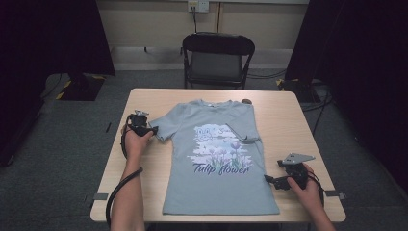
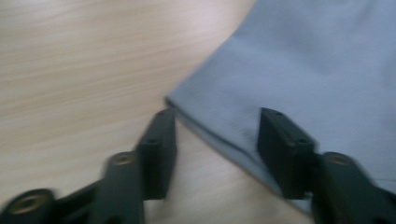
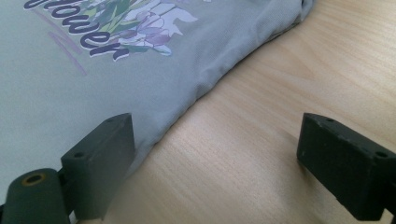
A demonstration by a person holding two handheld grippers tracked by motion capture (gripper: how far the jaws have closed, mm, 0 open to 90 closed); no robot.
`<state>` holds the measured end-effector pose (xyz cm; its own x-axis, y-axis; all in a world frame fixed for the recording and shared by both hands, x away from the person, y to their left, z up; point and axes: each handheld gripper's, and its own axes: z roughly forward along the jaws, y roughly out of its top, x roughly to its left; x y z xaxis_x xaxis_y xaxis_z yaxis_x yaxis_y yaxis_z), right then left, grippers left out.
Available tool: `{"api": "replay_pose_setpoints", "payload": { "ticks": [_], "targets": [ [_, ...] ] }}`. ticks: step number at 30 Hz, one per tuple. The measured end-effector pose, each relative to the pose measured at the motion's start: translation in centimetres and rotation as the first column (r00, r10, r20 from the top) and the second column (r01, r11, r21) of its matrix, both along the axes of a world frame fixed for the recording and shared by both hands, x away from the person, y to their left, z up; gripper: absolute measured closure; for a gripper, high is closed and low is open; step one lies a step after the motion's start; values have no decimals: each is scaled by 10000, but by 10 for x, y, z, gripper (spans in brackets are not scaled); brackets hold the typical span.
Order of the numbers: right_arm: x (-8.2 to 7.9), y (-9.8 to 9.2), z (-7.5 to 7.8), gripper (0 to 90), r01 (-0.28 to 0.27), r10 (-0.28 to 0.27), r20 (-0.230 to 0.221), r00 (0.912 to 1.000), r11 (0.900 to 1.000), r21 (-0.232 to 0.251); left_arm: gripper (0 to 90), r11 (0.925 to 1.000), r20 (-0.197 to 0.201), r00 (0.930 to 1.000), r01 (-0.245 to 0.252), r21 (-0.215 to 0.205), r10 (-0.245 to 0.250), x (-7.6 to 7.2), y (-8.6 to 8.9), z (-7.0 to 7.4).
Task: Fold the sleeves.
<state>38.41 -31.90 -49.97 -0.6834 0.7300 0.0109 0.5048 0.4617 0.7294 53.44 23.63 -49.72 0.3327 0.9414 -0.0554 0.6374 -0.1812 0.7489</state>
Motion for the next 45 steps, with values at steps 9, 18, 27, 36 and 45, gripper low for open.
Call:
{"api": "replay_pose_setpoints", "payload": {
  "ticks": [9, 18, 27, 36, 45],
  "targets": [
    [1, 0, 0, 106, -88, 88, -17, 10000, 10000, 13, 876, 9989, -711, 9965, 427, -169, -438, -3, -10, 7],
    [2, 0, 0, 106, -186, 186, -40, 9998, 9998, 53, 879, 9988, -150, 9987, 492, -32, -493, -5, -18, 22],
    [2, 0, 0, 106, -197, 197, -35, 9998, 9998, 47, 879, 9978, 367, 9972, 648, 169, -654, -6, -27, 35],
    [2, 0, 0, 106, -217, 217, -34, 9998, 9998, 51, 879, 9958, 493, 9946, 914, 8, -913, -4, -41, 42],
    [2, -1, 0, 106, -234, 235, -35, 9997, 9997, 49, 879, 9927, 596, 9909, 1209, 30, -1209, -3, -56, 51]
  ]
}}
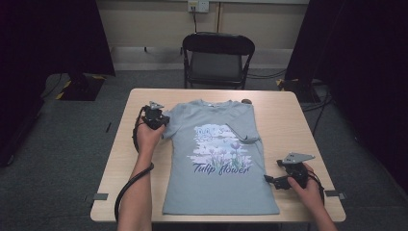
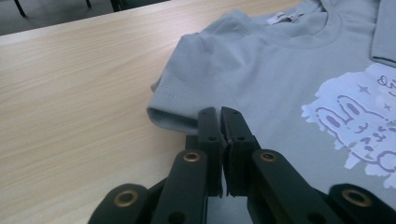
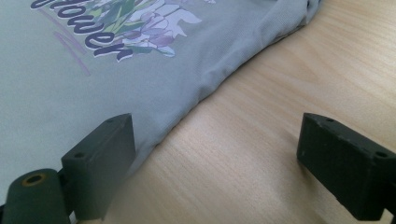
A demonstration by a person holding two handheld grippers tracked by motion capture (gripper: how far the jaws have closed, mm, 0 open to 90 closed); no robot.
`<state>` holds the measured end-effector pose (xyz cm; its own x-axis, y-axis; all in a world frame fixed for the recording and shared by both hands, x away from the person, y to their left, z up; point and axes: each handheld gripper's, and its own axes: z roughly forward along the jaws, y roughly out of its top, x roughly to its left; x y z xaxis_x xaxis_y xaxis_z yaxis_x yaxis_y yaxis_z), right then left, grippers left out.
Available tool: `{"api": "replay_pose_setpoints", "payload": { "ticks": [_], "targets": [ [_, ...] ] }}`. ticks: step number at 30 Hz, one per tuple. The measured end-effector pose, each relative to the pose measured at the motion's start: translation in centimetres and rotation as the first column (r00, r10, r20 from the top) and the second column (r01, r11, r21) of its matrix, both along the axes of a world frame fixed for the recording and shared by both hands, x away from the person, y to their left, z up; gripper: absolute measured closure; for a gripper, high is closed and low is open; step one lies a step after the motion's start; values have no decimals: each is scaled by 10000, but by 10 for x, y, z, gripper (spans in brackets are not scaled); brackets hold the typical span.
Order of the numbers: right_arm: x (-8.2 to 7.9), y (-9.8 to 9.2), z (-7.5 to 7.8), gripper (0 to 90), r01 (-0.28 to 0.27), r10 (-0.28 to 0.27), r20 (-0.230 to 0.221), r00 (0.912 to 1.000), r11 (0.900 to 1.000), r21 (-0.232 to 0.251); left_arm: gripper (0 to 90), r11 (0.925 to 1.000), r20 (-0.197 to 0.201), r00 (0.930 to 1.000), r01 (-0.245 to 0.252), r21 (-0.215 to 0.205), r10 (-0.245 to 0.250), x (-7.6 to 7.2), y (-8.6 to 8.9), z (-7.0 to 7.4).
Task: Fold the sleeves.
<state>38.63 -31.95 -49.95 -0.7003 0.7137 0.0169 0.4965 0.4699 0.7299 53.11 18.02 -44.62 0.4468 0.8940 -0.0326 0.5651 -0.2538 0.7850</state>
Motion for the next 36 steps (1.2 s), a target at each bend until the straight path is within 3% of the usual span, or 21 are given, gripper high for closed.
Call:
{"api": "replay_pose_setpoints", "payload": {
  "ticks": [3, 25, 31, 36],
  "targets": [
    [0, 0, 0, 106, -1, 1, 2, 10000, 10000, 2, 879, 9999, 11, 10000, 60, -152, -60, 0, -4, 3],
    [0, 0, 0, 106, -45, 45, -12, 10000, 10000, 9, 878, 9975, 217, 9973, 701, 81, -702, 4, -41, 24],
    [1, 0, 0, 106, -66, 66, -11, 10000, 10000, 14, 878, 9934, 172, 9933, 1139, 137, -1141, 7, -61, 21],
    [1, 0, 0, 106, -76, 76, -12, 10000, 10000, 15, 870, 9831, 82, 9831, 1832, -58, -1832, 8, -77, 14]
  ]
}}
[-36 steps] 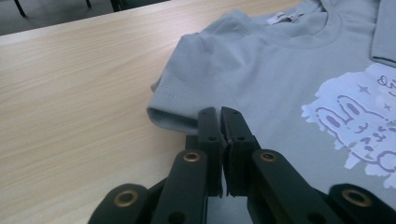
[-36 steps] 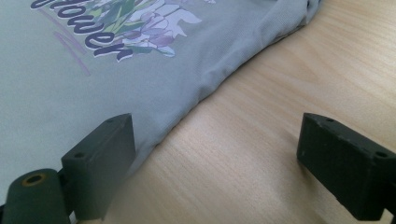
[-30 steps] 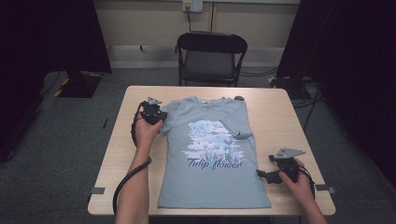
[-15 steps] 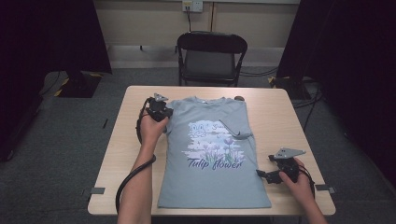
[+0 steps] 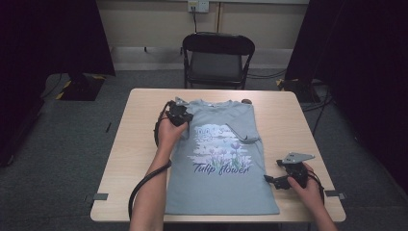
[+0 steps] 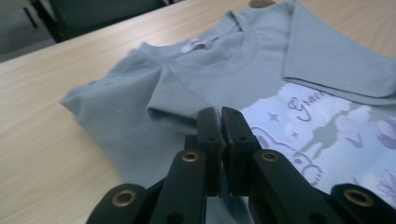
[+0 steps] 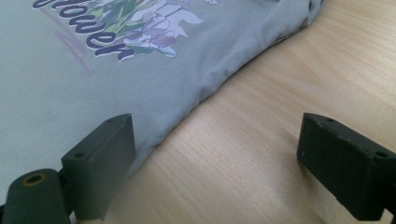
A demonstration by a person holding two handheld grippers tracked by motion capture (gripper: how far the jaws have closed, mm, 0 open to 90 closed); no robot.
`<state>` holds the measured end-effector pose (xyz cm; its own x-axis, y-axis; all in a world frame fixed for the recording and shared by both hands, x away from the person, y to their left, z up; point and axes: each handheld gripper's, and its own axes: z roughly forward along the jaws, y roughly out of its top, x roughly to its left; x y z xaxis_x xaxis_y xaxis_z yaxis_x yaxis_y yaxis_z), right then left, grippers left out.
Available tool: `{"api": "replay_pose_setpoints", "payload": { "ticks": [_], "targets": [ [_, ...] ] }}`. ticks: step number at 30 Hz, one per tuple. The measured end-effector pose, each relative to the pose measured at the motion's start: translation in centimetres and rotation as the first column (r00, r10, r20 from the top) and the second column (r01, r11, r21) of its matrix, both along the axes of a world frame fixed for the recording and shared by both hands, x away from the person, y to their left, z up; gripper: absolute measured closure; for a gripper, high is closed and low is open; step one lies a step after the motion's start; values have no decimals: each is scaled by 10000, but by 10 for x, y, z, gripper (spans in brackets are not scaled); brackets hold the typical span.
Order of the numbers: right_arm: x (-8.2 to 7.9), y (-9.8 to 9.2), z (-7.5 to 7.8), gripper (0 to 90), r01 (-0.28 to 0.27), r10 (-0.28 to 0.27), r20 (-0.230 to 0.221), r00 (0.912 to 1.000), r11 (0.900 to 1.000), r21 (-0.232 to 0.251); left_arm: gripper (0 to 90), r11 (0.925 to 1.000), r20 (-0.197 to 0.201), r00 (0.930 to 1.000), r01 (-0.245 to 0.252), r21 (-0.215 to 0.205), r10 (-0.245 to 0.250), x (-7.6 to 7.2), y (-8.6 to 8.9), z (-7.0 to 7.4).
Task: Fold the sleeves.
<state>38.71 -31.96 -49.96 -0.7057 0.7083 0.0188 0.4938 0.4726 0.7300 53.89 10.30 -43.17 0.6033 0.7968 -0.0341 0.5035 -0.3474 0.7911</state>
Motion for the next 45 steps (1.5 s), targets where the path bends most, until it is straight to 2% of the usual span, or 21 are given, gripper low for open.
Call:
{"api": "replay_pose_setpoints", "payload": {
  "ticks": [1, 2, 4, 5, 9, 16, 21, 29, 31, 36, 39, 45],
  "targets": [
    [0, 0, 0, 106, -3, 3, -1, 10000, 10000, -1, 855, 9999, 74, 9999, 145, -41, -145, 0, -2, -1],
    [0, 0, 0, 106, -4, 4, -1, 10000, 10000, -1, 792, 9998, 230, 9996, 177, -77, -175, 0, -3, -2],
    [0, 0, 0, 106, -3, 3, 0, 10000, 10000, -2, 597, 9995, 256, 9997, 49, -328, -41, 0, -3, -3],
    [0, 0, 0, 106, -5, 5, -2, 10000, 10000, -2, 535, 9989, 267, 9996, -91, -453, 103, 0, -2, -3],
    [0, 0, 0, 106, -14, 14, 1, 10000, 10000, -9, 384, 9983, 160, 9994, -293, -509, 301, -5, 6, -4],
    [0, 0, 0, 106, -26, 26, 1, 10000, 10000, -22, 311, 9980, 81, 9992, -383, -507, 387, -15, 19, -5],
    [0, 0, 0, 106, -29, 29, 3, 10000, 10000, -22, 267, 9960, 117, 9986, -514, -731, 524, -23, 27, -6],
    [0, 0, 0, 106, -30, 30, 1, 10000, 10000, -20, 195, 9953, -5, 9995, -302, -924, 303, -31, 35, -7],
    [0, 0, 0, 106, -30, 30, 0, 10000, 10000, -19, 194, 9939, -74, 9993, -369, -1038, 363, -33, 37, -7],
    [1, 0, 0, 106, -35, 35, 3, 10000, 10000, -21, 191, 9954, -243, 9996, -136, -949, 113, -38, 39, -7],
    [1, 0, 0, 106, -37, 37, 6, 10000, 10000, -23, 185, 9932, -164, 9997, -183, -1150, 165, -41, 39, -7],
    [1, 0, 0, 106, -37, 37, 5, 10000, 10000, -21, 170, 9939, -139, 9999, -60, -1101, 45, -49, 43, -8]
  ]
}}
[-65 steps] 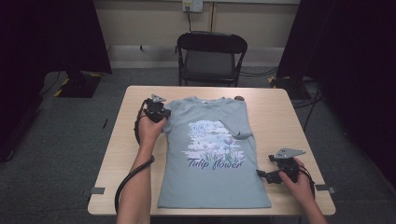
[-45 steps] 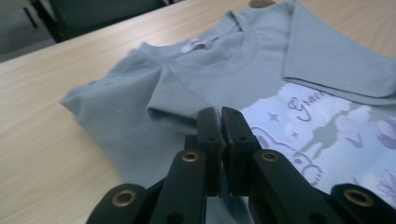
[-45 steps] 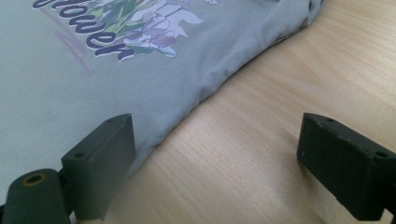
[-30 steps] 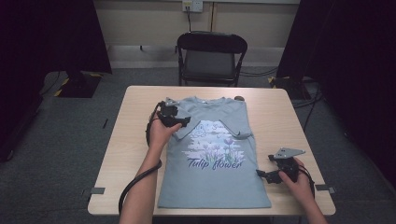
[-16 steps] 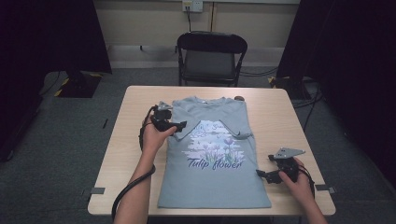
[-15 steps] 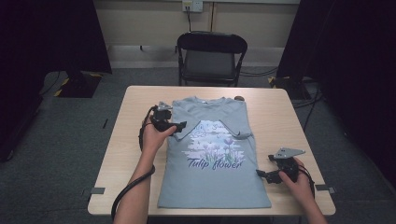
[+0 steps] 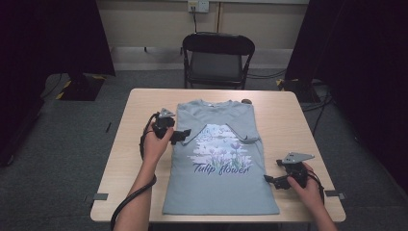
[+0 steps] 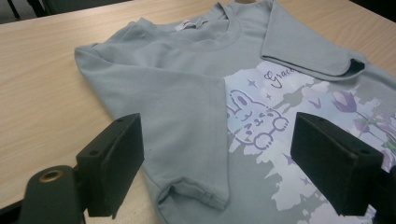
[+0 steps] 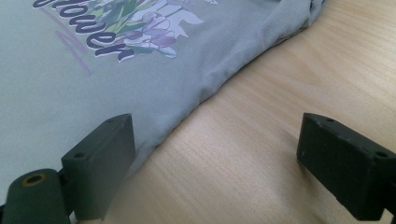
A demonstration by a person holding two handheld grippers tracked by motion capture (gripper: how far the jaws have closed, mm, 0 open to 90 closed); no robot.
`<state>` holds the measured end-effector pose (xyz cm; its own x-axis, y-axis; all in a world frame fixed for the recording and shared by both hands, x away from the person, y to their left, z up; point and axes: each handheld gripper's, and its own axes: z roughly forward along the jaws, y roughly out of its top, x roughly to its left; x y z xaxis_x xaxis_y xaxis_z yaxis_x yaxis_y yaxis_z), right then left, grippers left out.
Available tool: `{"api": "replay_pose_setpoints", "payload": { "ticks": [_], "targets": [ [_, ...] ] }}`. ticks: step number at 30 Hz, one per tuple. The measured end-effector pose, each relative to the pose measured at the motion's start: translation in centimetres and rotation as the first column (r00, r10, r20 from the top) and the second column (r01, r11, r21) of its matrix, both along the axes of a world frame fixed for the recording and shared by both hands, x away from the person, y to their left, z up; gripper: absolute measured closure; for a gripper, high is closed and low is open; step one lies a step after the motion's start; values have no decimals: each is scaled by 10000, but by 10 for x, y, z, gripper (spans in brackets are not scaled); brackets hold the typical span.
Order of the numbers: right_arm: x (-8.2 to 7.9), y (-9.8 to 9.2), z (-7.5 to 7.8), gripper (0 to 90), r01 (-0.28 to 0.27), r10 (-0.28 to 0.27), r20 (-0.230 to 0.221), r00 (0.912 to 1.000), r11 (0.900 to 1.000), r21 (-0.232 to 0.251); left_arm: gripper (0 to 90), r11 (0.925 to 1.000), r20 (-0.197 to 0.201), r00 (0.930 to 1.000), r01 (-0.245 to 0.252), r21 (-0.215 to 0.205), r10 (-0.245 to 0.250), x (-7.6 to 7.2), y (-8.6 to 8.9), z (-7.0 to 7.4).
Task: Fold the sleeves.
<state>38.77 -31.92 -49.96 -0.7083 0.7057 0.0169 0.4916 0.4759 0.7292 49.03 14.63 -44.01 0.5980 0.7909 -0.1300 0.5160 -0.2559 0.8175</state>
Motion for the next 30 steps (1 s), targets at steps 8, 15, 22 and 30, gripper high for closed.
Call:
{"api": "replay_pose_setpoints", "payload": {
  "ticks": [8, 15, 22, 30],
  "targets": [
    [0, 0, 0, 106, -13, 13, 21, 10000, 10000, -6, 165, 10000, -37, 10000, 2, -96, -2, -11, 7, -5],
    [0, 0, 0, 106, -5, 5, -4, 10000, 10000, 7, 165, 9998, 45, 9999, 123, -148, -122, -19, 12, -8],
    [0, 0, 0, 107, -11, 11, 15, 10000, 10000, -2, 166, 9999, -17, 9999, 136, -83, -136, -27, 20, -12],
    [0, 0, 0, 106, -9, 9, 16, 10000, 10000, -2, 167, 9999, 22, 9999, 119, -71, -119, -37, 30, -16]
  ]
}}
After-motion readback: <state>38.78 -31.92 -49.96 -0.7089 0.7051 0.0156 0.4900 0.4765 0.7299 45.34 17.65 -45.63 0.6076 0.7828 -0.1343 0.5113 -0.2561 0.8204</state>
